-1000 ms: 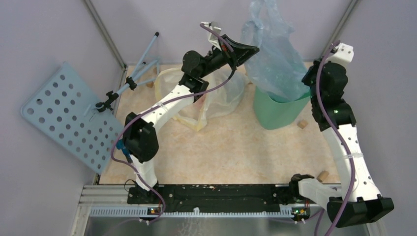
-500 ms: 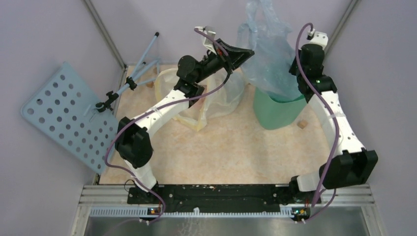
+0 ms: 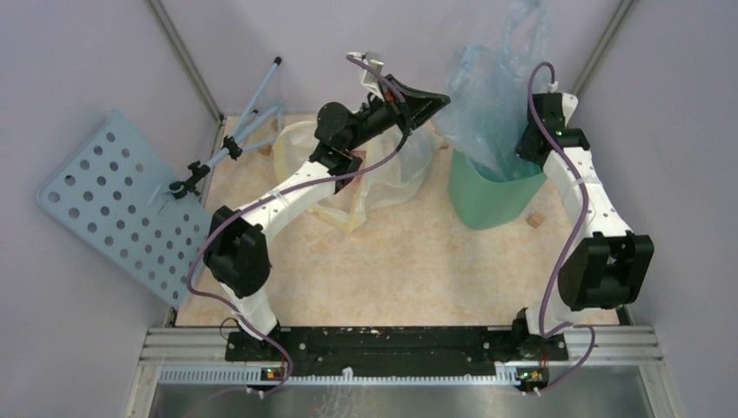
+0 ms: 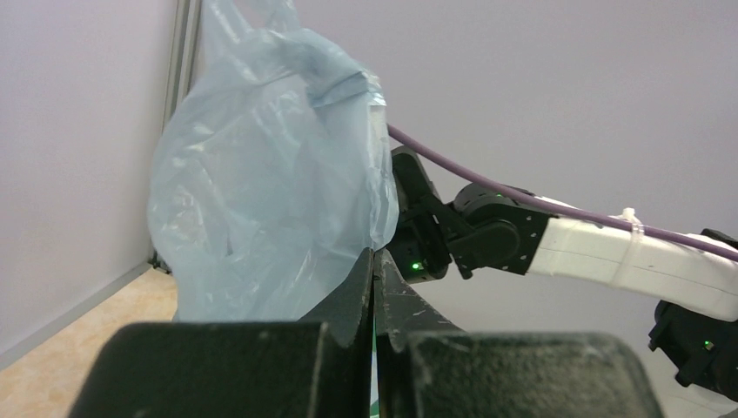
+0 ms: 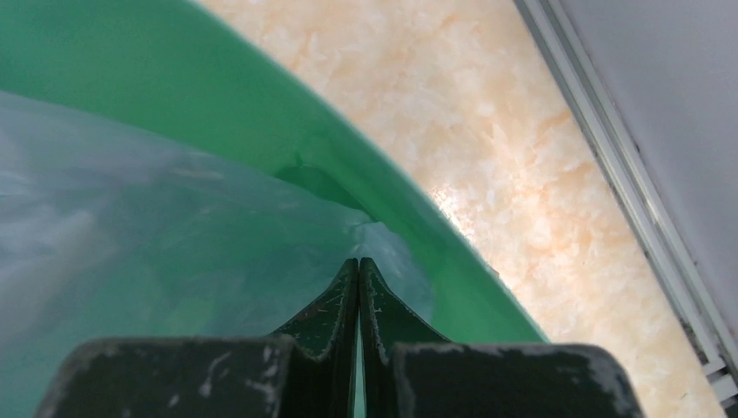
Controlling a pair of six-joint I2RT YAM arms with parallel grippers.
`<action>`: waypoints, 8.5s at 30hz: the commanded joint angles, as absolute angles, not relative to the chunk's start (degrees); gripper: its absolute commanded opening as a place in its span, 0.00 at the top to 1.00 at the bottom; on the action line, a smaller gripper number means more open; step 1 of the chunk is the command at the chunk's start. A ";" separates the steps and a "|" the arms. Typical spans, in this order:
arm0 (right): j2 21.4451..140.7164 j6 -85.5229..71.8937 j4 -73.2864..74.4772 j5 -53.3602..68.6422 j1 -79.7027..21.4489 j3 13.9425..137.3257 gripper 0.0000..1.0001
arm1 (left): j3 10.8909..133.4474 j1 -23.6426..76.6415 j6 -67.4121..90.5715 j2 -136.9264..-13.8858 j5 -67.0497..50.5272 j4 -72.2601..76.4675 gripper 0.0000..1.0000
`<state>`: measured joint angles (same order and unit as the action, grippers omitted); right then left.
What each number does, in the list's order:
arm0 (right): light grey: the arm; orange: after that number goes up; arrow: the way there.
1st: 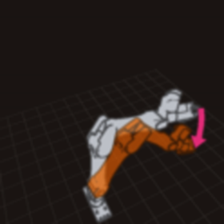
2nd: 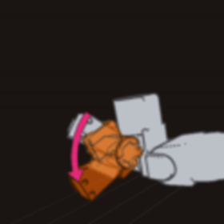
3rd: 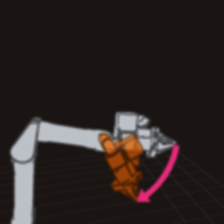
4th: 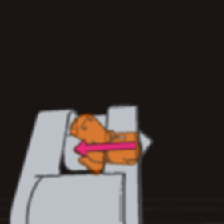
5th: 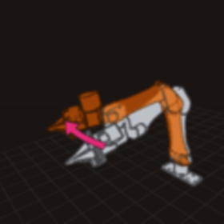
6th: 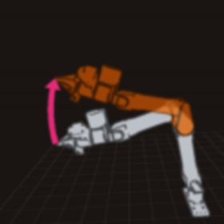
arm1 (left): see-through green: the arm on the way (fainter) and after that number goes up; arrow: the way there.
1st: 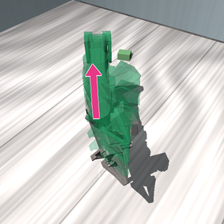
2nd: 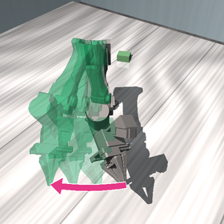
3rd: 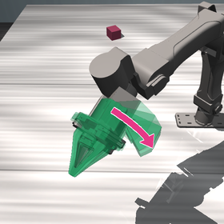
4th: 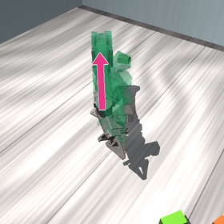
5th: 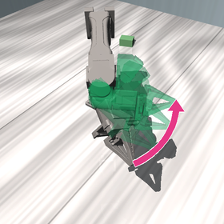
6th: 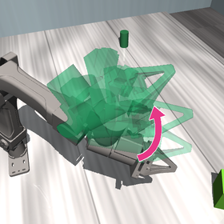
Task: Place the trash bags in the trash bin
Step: Place the trash bag in the trash bin, then move the trash bin to the center of the board.
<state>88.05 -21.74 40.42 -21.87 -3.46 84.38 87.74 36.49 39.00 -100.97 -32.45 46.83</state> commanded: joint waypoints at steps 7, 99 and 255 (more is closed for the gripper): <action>81.93 -19.86 37.96 -23.49 -2.99 87.87 1.00 | 88.91 36.65 38.94 -105.54 -32.90 48.25 1.00; 73.89 -60.24 22.09 2.82 13.16 88.47 1.00 | 83.83 33.42 44.93 -99.69 -32.30 43.95 1.00; 58.54 -23.03 39.85 -26.51 -37.91 81.29 0.24 | 89.65 22.55 16.19 -65.61 -30.00 -17.78 0.08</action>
<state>55.16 -29.63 40.36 -24.38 -37.50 75.88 85.23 21.56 16.95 -63.88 -27.51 -17.74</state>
